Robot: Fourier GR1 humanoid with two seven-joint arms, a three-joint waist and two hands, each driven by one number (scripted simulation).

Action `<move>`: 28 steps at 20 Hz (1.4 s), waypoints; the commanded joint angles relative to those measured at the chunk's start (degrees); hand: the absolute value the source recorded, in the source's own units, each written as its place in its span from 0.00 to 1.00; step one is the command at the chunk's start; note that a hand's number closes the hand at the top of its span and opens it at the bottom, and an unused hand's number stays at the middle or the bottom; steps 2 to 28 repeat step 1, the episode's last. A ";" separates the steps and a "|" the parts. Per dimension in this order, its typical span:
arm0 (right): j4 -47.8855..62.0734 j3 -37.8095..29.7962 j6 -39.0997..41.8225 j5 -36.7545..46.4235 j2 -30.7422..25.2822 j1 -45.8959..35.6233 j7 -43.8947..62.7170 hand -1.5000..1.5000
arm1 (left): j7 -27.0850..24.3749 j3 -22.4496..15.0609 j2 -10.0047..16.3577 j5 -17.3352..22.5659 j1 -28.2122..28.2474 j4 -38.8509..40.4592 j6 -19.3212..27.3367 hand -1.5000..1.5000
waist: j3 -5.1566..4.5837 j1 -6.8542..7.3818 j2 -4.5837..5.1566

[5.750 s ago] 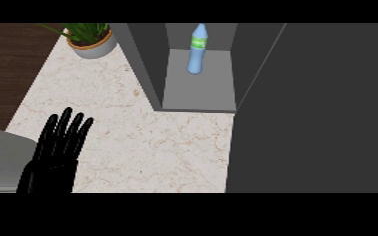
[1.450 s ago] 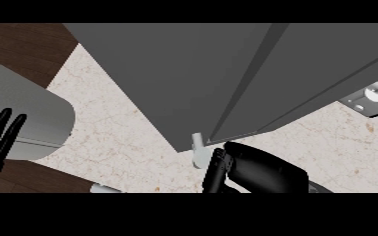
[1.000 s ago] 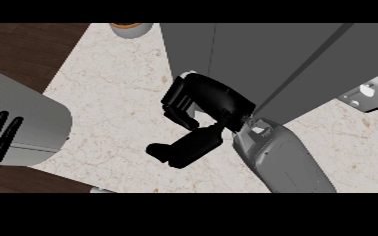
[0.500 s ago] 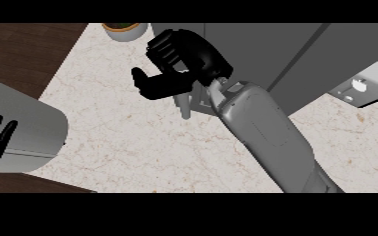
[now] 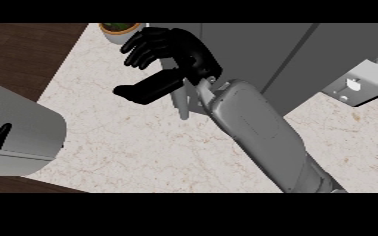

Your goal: Pick up the bottled water, place it into the cabinet and close the cabinet

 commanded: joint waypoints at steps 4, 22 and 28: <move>9.73 -7.71 -5.72 -0.35 -0.05 -6.23 -5.20 0.00 | -0.52 0.85 0.13 -0.55 0.73 1.29 -0.77 0.00 | 0.07 -0.98 1.63; 9.73 -7.71 -5.72 -0.35 -0.05 -6.23 -5.20 0.00 | -0.52 0.85 0.13 -0.55 0.73 1.29 -0.77 0.00 | 0.07 -0.98 1.63; 9.73 -7.71 -5.72 -0.35 -0.05 -6.23 -5.20 0.00 | -0.52 0.85 0.13 -0.55 0.73 1.29 -0.77 0.00 | 0.07 -0.98 1.63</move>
